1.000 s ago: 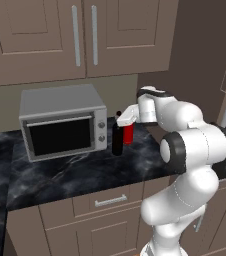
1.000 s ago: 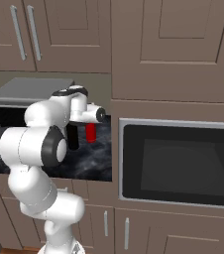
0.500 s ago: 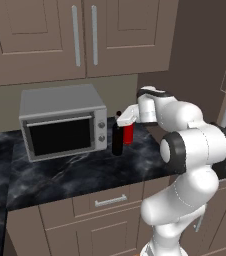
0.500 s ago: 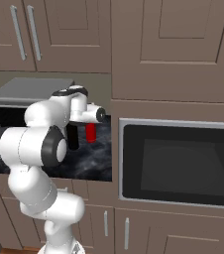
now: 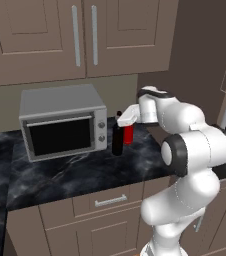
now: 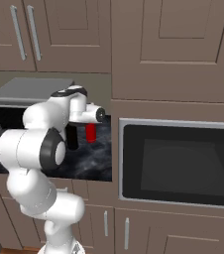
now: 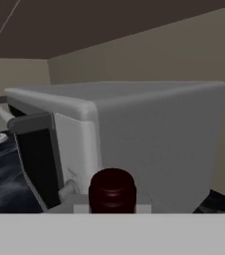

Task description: Move the drinks to the dining counter.

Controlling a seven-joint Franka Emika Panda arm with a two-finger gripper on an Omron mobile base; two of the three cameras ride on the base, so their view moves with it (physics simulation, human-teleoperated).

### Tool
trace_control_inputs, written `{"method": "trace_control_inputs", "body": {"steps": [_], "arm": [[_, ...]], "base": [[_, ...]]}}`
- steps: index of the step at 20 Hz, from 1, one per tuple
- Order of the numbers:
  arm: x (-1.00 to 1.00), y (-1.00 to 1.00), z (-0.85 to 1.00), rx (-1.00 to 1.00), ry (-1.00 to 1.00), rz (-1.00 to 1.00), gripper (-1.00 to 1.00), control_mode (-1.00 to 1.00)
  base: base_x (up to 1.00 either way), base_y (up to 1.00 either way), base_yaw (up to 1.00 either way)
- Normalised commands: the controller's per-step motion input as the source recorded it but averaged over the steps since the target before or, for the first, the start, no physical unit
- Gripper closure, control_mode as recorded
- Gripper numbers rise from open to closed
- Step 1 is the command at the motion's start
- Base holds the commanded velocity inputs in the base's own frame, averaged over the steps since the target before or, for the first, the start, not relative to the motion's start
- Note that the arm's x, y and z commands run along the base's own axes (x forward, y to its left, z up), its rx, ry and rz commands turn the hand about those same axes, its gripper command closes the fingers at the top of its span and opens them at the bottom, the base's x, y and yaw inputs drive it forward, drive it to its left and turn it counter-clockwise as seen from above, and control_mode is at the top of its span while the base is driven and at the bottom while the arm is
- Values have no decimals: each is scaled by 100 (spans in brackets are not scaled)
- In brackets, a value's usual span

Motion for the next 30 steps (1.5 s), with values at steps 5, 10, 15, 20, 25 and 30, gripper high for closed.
{"method": "trace_control_inputs", "body": {"steps": [5, 10, 15, 20, 25, 30], "arm": [[-39, 0, 23, 0, 0, -10, 100, -100], [-47, 0, 19, 0, 0, -18, 100, -100], [-52, 0, 23, 0, 0, -22, 100, -100], [-37, 0, 40, -3, 2, -21, 100, -100], [-34, 0, 46, -4, 3, -15, 100, -100], [-33, 0, 52, -4, 2, -13, 100, -100]], "base": [[0, 0, 0], [0, 0, 0], [0, 0, 0], [0, 0, 0], [0, 0, 0], [0, 0, 0]]}}
